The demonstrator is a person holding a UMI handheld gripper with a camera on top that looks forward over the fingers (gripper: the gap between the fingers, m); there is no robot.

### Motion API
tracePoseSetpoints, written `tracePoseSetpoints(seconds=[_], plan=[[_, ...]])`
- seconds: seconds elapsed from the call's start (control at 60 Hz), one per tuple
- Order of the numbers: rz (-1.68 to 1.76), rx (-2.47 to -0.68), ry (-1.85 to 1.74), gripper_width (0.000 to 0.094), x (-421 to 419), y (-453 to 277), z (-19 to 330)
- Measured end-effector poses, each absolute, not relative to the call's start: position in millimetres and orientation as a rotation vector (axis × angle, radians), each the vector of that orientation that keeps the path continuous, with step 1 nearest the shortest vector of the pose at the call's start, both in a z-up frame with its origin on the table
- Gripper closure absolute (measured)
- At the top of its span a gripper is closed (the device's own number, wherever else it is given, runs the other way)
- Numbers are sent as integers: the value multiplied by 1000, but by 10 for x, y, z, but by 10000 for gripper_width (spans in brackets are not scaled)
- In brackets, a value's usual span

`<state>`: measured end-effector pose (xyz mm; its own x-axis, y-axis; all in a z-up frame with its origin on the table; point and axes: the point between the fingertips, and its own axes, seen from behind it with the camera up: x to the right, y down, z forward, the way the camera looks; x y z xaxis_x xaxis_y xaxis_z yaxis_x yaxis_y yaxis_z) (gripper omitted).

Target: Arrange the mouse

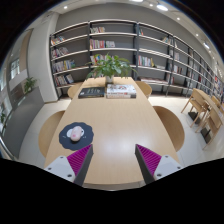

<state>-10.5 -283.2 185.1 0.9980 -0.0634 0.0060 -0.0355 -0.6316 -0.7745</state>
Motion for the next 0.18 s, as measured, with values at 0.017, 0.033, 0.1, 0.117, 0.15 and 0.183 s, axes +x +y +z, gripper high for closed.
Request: tracePoseSetpoints(seconds=[0.017,0.033,0.1,0.117,0.15,0.183], plan=[[-40,-2254,68,85,-105,-2833,1854],[-39,-2253,67,82,-102,-2835,1858],[-42,-2245,68,81,-82,-2820,1862],[-44,-2244,68,81,-77,-2816,1869],[-43,-2241,70,80,-69,-2812,1889],[-38,-2237,71,80,-66,-2808,1910]])
